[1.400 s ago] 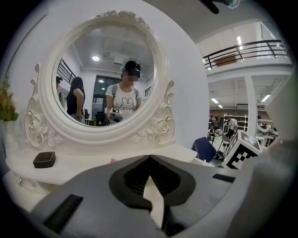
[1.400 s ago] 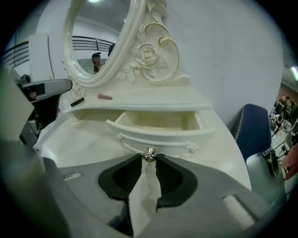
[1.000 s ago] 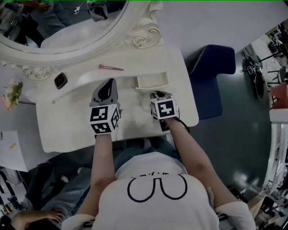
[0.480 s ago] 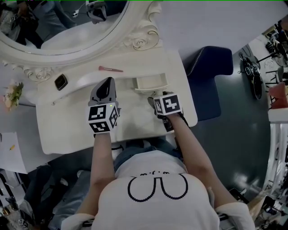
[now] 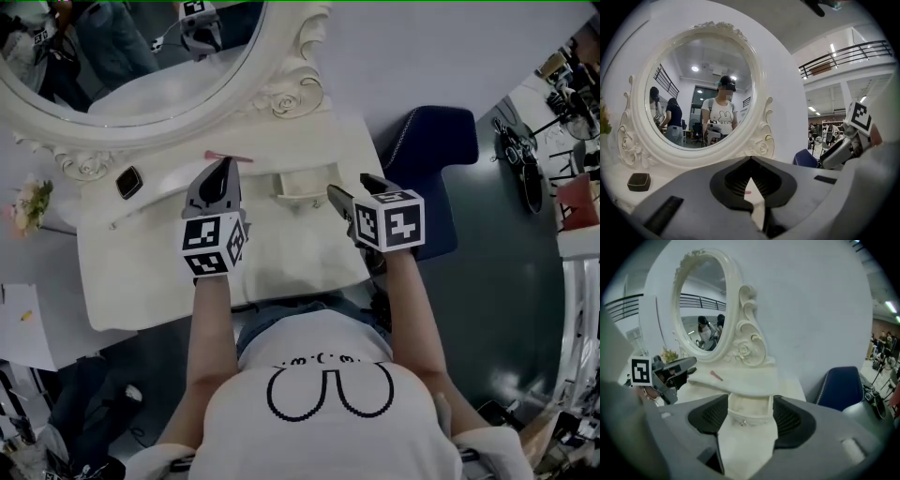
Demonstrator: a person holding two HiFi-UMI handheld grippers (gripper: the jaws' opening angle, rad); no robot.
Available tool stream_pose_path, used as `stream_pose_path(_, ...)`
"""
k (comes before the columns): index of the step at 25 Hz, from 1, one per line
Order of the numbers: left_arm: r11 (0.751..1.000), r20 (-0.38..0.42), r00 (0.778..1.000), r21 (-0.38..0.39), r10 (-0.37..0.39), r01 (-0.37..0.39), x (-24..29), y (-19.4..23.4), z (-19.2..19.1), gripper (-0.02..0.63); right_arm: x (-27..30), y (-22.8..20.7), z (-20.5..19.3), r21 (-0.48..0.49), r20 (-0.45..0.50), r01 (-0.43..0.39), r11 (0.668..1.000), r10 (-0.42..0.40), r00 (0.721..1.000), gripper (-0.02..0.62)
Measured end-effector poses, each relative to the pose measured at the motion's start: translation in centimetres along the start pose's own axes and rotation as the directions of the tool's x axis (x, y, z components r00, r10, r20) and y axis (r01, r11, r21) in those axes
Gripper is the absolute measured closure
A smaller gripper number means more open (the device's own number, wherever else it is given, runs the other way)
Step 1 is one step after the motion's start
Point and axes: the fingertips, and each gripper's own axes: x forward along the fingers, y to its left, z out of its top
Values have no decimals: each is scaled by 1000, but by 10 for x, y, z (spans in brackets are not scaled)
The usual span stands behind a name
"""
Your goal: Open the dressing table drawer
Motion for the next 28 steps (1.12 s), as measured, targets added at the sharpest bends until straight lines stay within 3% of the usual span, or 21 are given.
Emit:
stream_pose_path(2, 1000, 21, 1000, 21, -7, 7, 1, -2, 11, 607, -15, -1, 24, -12, 82, 14, 1000, -12, 997, 314)
stream_pose_path(3, 999, 33, 999, 34, -12, 11, 1, -4, 17, 607, -23, -2, 35, -17, 125, 24, 1000, -22, 992, 360)
stream_pose_path(6, 997, 71, 997, 68, -29, 24, 1, -8, 38, 607, -49, -6, 64, -21, 252, 47, 999, -40, 967, 587)
stream_pose_path(12, 995, 158, 986, 94, -48, 33, -5, -12, 82, 607, -87, -1, 107, -67, 432, 39, 997, -7, 902, 595)
stream_pose_path(17, 992, 234, 971, 123, -57, 29, -10, -15, 120, 607, -128, 9, 144, -144, 611, 54, 988, 45, 791, 597)
stream_pose_path(21, 989, 255, 965, 145, -61, 25, -10, -17, 134, 607, -152, 12, 161, -195, 687, 125, 973, 45, 725, 597)
stream_pose_path(24, 989, 270, 960, 141, -67, 29, -12, -19, 139, 607, -161, 18, 167, -230, 718, 141, 963, 70, 693, 597)
stream_pose_path(28, 989, 287, 955, 144, -71, 30, -13, -19, 144, 607, -163, 22, 169, -249, 726, 156, 956, 78, 683, 597)
